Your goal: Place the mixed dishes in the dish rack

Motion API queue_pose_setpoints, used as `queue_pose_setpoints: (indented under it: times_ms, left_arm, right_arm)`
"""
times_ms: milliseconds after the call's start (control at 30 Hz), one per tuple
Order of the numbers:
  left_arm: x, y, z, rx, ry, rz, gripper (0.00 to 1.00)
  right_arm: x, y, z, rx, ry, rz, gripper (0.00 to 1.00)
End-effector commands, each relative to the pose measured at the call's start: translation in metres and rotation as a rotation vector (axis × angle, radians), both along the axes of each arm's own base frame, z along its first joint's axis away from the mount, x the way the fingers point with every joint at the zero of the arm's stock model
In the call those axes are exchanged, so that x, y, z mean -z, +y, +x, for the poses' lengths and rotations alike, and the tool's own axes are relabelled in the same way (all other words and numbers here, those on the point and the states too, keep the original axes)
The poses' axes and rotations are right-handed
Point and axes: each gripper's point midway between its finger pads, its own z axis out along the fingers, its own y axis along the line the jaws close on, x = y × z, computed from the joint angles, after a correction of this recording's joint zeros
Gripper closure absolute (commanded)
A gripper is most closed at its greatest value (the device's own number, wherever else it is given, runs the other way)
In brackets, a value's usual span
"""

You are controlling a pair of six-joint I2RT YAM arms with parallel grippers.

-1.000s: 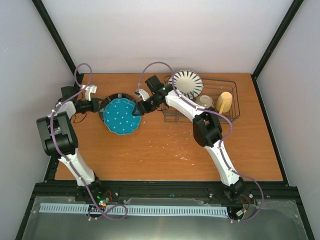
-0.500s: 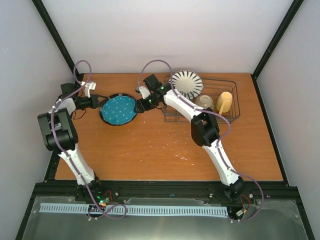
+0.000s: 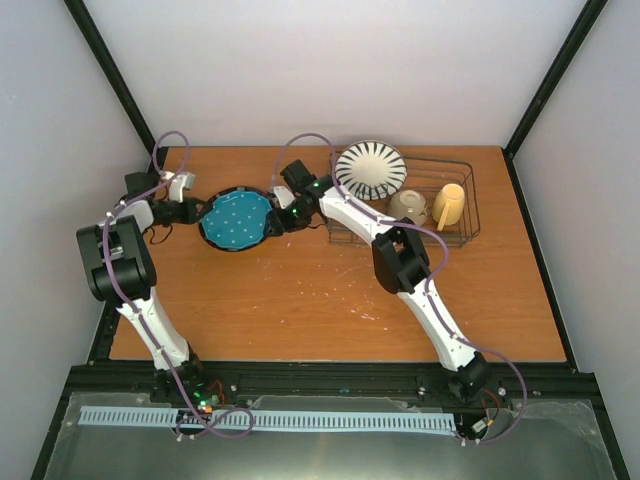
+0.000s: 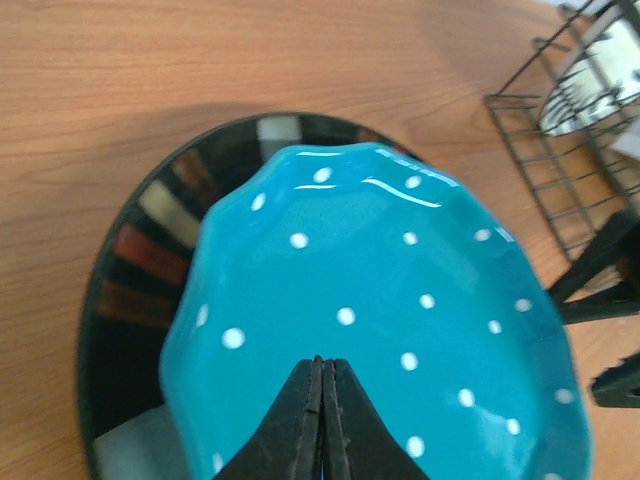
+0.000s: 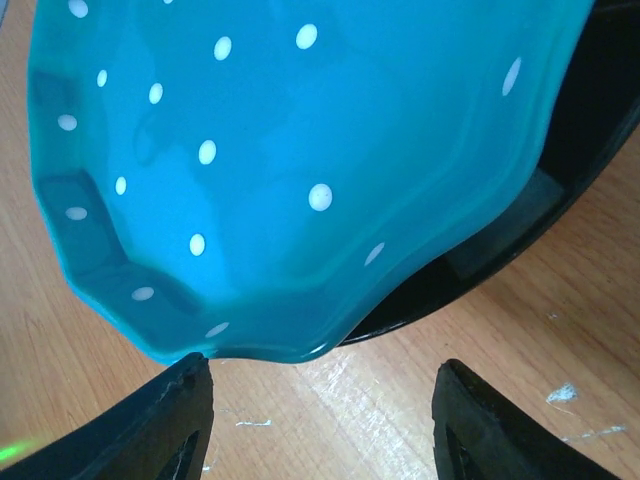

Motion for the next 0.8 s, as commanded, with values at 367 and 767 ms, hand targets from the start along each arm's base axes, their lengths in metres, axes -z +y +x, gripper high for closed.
queue_pose_setpoints:
  times_ms: [367, 767]
  left_arm:
    - [0.024, 0.034, 0.010, -0.100, 0.090, 0.196, 0.70]
    - [0.052, 0.024, 0.002, -0.070, 0.179, 0.144, 0.81]
  right_arm:
    - [-0.027, 0.006, 0.005, 0.004, -0.031, 0.041, 0.41]
    - [-0.035, 0.003, 0.008, 0.001, -0.057, 0.045, 0.41]
